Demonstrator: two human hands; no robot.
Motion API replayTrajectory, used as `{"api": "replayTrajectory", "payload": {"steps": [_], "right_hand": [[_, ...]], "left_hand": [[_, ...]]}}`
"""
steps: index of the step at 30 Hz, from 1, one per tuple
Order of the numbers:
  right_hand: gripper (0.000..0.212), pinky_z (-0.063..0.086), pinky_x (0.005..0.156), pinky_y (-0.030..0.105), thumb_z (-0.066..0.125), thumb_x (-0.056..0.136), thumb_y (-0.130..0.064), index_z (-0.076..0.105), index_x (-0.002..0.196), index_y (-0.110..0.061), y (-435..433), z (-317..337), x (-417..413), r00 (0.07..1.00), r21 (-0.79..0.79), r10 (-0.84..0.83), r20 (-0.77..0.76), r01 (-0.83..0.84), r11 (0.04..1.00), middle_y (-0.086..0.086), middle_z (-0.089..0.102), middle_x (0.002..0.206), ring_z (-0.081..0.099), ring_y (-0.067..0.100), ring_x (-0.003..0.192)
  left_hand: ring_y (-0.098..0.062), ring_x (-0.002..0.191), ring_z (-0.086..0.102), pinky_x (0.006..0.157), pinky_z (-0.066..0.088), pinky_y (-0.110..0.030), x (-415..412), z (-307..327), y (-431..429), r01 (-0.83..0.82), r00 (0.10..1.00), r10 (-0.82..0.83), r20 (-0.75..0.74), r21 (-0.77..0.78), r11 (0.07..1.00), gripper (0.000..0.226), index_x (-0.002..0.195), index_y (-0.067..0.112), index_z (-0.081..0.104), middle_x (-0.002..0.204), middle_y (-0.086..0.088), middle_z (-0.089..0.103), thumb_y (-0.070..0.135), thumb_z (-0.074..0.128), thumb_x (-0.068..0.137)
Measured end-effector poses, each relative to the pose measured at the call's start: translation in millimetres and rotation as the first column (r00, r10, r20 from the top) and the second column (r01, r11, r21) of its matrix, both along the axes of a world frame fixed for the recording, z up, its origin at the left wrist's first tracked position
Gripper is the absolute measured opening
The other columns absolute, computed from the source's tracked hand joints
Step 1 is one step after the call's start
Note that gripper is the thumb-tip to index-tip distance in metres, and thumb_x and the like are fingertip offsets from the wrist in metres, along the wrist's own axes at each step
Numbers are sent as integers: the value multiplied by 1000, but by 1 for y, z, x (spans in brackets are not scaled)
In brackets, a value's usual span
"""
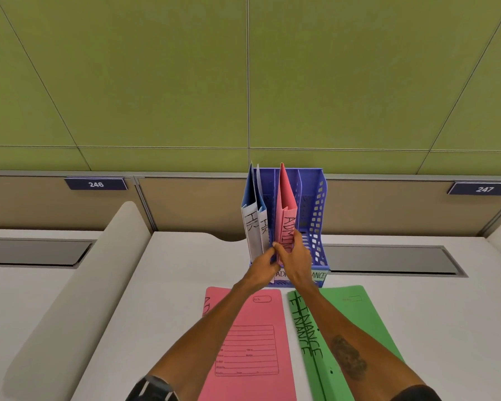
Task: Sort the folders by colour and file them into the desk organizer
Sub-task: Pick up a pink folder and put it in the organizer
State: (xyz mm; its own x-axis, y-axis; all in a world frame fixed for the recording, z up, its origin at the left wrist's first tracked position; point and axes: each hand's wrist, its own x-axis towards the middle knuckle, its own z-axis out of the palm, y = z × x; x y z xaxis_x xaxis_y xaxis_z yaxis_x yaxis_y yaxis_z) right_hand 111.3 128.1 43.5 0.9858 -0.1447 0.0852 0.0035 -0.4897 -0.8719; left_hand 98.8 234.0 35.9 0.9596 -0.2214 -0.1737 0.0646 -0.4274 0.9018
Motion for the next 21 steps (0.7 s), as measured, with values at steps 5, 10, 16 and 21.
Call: {"api": "replayTrajectory", "payload": {"steps": [5,10,16,21], "right_hand": [[71,50,103,47,62,95,-31,26,154,-15,-3,0,-18,999,-18,32,-23,-32,999,8,55,141,57,27,125],[79,48,106,44,65,94,-24,18,157,-13,-10,-7,-44,997,-36,63,-41,-64,997,10,53,145,56,27,126],[73,47,106,48,62,95,-17,21,156,-13,-15,-21,-75,990,-13,74,-124,-76,997,11,50,146,53,28,130],[60,48,103,43,60,96,-20,34,150,-15,-15,-44,-108,969,-63,108,-222,-124,990,10,54,143,59,32,121]], "left_hand": [[-24,125,53,100,47,-31,-17,-5,6,-36,999,34,40,71,997,55,148,23,40,147,-2,49,2,45,97],[-25,122,58,97,51,-33,-43,-17,14,-112,993,104,54,172,979,49,142,18,50,144,-3,53,3,49,95],[-22,133,47,107,44,-35,-89,-44,30,-220,975,216,40,225,949,49,143,18,46,148,-2,46,9,56,96],[-20,135,44,111,43,-35,-136,-72,46,-359,932,356,68,317,878,53,143,16,43,148,-1,44,8,59,92]]}}
